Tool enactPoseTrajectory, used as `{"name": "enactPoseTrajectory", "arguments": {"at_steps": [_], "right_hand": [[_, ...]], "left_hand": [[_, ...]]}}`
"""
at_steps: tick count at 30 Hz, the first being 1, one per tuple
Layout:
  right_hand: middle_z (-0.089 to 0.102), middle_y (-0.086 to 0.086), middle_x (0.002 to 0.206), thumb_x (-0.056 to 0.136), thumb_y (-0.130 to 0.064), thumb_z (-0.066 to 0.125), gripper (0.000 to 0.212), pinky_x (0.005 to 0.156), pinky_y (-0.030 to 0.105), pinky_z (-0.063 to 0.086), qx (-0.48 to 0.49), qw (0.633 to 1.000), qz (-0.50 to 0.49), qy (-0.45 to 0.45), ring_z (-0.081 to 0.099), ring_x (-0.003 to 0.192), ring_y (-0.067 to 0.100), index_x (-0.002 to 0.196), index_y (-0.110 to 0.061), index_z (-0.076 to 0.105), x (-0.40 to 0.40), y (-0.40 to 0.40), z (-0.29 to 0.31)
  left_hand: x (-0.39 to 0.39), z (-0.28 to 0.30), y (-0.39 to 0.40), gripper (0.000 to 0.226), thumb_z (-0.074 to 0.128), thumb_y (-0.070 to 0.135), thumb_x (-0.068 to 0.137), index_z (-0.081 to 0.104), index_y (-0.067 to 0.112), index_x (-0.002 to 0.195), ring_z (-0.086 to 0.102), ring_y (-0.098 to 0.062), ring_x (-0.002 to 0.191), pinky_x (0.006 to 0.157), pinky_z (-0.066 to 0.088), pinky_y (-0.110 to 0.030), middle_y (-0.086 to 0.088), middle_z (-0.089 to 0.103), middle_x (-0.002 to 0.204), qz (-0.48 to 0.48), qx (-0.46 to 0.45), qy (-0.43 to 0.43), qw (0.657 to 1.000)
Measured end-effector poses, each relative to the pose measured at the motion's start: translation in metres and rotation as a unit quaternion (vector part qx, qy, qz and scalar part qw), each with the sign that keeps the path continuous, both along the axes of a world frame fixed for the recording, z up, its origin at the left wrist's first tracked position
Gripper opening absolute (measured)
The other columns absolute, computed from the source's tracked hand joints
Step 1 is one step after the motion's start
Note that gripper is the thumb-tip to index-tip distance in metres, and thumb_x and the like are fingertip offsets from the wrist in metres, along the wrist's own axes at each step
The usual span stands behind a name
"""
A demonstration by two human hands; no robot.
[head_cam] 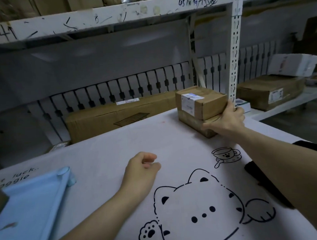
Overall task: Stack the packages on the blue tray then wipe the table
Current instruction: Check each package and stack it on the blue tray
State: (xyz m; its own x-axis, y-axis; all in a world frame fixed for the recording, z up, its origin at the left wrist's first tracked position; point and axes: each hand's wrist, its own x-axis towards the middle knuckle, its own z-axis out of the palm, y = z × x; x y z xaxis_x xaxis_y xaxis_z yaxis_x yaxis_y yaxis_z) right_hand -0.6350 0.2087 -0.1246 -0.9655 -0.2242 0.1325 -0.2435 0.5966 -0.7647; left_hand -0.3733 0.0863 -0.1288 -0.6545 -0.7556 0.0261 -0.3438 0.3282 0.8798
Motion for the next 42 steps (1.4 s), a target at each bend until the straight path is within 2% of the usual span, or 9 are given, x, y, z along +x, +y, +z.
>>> {"name": "enactPoseTrajectory", "arguments": {"at_steps": [5,10,13,22,26,29,34,39,42], "right_hand": [[0.027,0.013,0.135,0.055,-0.042,0.087,0.115,0.106,0.044,0.036,-0.011,0.997,0.073,0.021,0.029,0.129,0.035,0.146,-0.02,0.021,0.048,-0.009,0.004],[0.024,0.003,0.125,0.057,-0.038,0.087,0.114,0.109,0.039,0.036,-0.012,0.972,0.232,0.025,0.029,0.126,0.029,0.147,-0.026,0.018,0.132,-0.029,0.001],[0.02,0.0,0.119,0.057,-0.041,0.087,0.116,0.11,0.036,0.033,-0.017,0.969,0.244,0.034,0.029,0.125,0.028,0.148,-0.026,0.016,0.17,-0.03,-0.001],[0.025,0.008,0.137,0.042,-0.06,0.082,0.126,0.111,0.04,0.034,0.008,0.978,0.209,0.026,0.03,0.13,0.032,0.145,-0.021,0.02,0.244,-0.011,-0.001],[0.017,0.011,0.159,0.043,-0.082,0.075,0.142,0.122,0.045,0.014,0.022,0.983,0.176,0.055,0.013,0.149,0.029,0.154,-0.02,0.01,0.252,-0.01,0.015],[0.014,0.009,0.162,0.053,-0.076,0.077,0.14,0.122,0.043,0.007,-0.02,0.978,0.197,0.058,0.009,0.15,0.026,0.157,-0.02,0.001,0.258,-0.016,0.033],[0.037,0.007,0.136,0.058,-0.056,0.078,0.11,0.109,0.04,0.03,0.003,0.98,0.197,0.02,0.038,0.13,0.033,0.148,-0.027,0.022,0.269,-0.021,0.044],[0.038,0.002,0.137,0.054,-0.056,0.081,0.114,0.109,0.032,0.031,-0.038,0.958,0.283,0.022,0.032,0.132,0.021,0.15,-0.028,0.025,0.294,0.001,0.045],[0.034,-0.002,0.139,0.062,-0.048,0.086,0.113,0.105,0.027,0.032,-0.024,0.936,0.348,0.044,0.034,0.131,0.015,0.152,-0.028,0.021,0.306,0.015,0.039]], "left_hand": [[0.013,0.005,-0.005,0.024,0.067,0.011,0.089,0.061,0.015,0.112,0.06,-0.015,0.099,0.084,0.046,-0.025,-0.001,0.063,0.111,0.033,0.034,0.039,0.998],[0.045,0.016,-0.005,0.032,0.066,0.015,0.091,0.051,0.017,0.119,0.056,-0.014,0.09,0.067,0.041,-0.02,-0.001,0.058,0.111,0.1,0.079,0.069,0.989],[0.064,0.02,-0.004,0.035,0.065,0.017,0.091,0.049,0.016,0.122,0.057,-0.02,0.098,0.076,0.044,-0.028,-0.002,0.058,0.108,0.119,0.097,0.074,0.985],[0.117,0.038,0.018,0.025,0.051,0.036,0.1,0.053,0.016,0.116,0.064,-0.024,0.099,0.092,0.053,-0.04,0.0,0.059,0.104,0.11,0.182,0.108,0.971],[0.126,0.051,0.029,0.028,0.049,0.039,0.101,0.05,0.024,0.124,0.063,-0.028,0.107,0.097,0.052,-0.043,-0.007,0.055,0.119,0.085,0.256,0.118,0.955],[0.129,0.052,0.034,0.047,0.049,0.042,0.1,0.049,0.015,0.138,0.063,-0.031,0.109,0.095,0.053,-0.043,-0.012,0.055,0.134,0.069,0.28,0.104,0.952],[0.141,0.049,0.042,0.058,0.05,0.046,0.099,0.041,0.011,0.143,0.063,-0.035,0.109,0.092,0.052,-0.044,-0.016,0.052,0.138,0.062,0.327,0.094,0.938],[0.162,0.049,0.035,0.057,0.051,0.053,0.095,0.051,0.01,0.133,0.064,-0.037,0.106,0.097,0.051,-0.048,-0.017,0.064,0.116,0.068,0.387,0.137,0.909],[0.172,0.05,0.037,0.061,0.056,0.056,0.091,0.055,0.008,0.13,0.07,-0.034,0.091,0.082,0.057,-0.045,-0.019,0.07,0.108,0.075,0.42,0.159,0.89]]}}
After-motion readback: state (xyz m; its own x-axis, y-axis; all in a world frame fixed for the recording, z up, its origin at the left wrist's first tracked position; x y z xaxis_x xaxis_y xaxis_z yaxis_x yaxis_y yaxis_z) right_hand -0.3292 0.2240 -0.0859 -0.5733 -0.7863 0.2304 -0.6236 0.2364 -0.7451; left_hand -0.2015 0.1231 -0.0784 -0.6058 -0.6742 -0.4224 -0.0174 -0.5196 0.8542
